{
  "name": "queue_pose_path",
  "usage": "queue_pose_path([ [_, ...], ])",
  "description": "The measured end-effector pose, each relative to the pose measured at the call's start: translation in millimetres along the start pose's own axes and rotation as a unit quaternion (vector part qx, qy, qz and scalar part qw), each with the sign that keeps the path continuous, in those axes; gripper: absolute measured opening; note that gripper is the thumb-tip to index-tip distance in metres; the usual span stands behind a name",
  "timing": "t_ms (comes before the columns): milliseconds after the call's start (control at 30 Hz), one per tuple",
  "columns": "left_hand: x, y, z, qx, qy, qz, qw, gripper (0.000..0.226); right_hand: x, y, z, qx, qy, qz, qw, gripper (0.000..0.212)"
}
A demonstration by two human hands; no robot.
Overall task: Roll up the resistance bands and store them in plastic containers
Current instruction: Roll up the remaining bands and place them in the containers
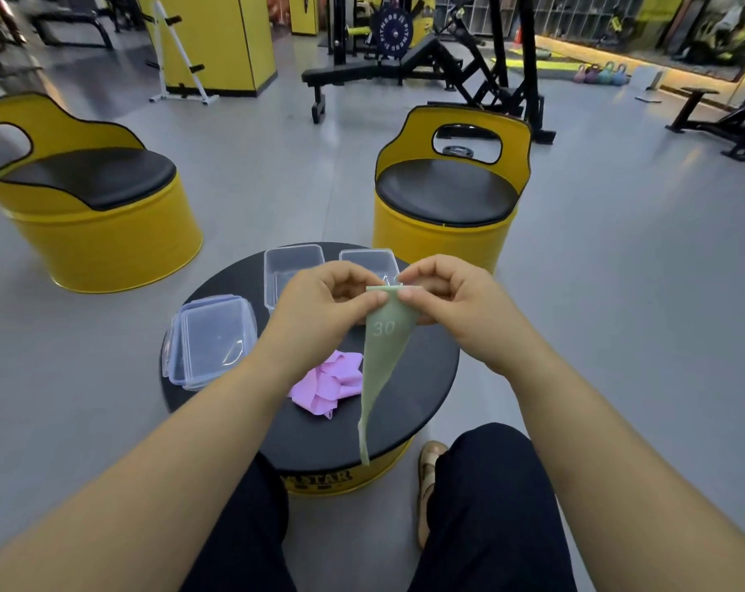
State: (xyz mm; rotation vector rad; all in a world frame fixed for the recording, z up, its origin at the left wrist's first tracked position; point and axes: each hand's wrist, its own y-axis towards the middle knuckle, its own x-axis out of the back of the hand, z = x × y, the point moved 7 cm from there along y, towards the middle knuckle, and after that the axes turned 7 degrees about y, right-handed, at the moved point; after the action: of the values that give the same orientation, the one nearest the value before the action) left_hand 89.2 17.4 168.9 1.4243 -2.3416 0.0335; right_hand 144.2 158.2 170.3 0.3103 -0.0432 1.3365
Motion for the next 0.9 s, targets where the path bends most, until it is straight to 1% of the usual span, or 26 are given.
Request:
queue_pose_path([
  [67,2,-2,-3,-0.004,-0.009,-0.001,1.000,0.011,-1,0,6,0.010,0.008,0.004,1.000,0.005],
  [233,12,-8,-14,-0.038,-0.006,-0.027,0.999,0.024,-7,-3,16,0.009,0.095,0.014,0.995,0.009],
  [333,13,-11,-19,-0.038,-0.028,-0.019,0.999,0.023,-8,-5,18,0.004,0.146,0.019,0.989,0.011],
  [400,11,-13,-20,-0.024,-0.065,0.014,0.998,0.019,-7,-5,21,0.027,0.135,0.020,0.990,0.011],
  [500,9,-15,-21,-0.010,-0.072,0.049,0.996,0.015,-5,-9,30,0.084,0.050,0.011,0.995,0.011],
  [567,9,-15,-21,-0.001,-0.064,0.051,0.997,0.007,-4,-11,33,0.118,-0.013,0.001,0.993,0.010],
  [633,9,-15,-20,0.002,-0.059,0.040,0.997,0.004,-5,-12,34,0.138,-0.046,0.001,0.989,0.009],
  [733,10,-14,-19,-0.012,-0.047,0.024,0.999,0.007,-6,-13,33,0.135,-0.032,0.007,0.990,0.009],
  [900,8,-13,-18,-0.018,-0.047,0.031,0.998,0.010,-7,-11,29,0.073,0.043,0.029,0.996,0.009],
])
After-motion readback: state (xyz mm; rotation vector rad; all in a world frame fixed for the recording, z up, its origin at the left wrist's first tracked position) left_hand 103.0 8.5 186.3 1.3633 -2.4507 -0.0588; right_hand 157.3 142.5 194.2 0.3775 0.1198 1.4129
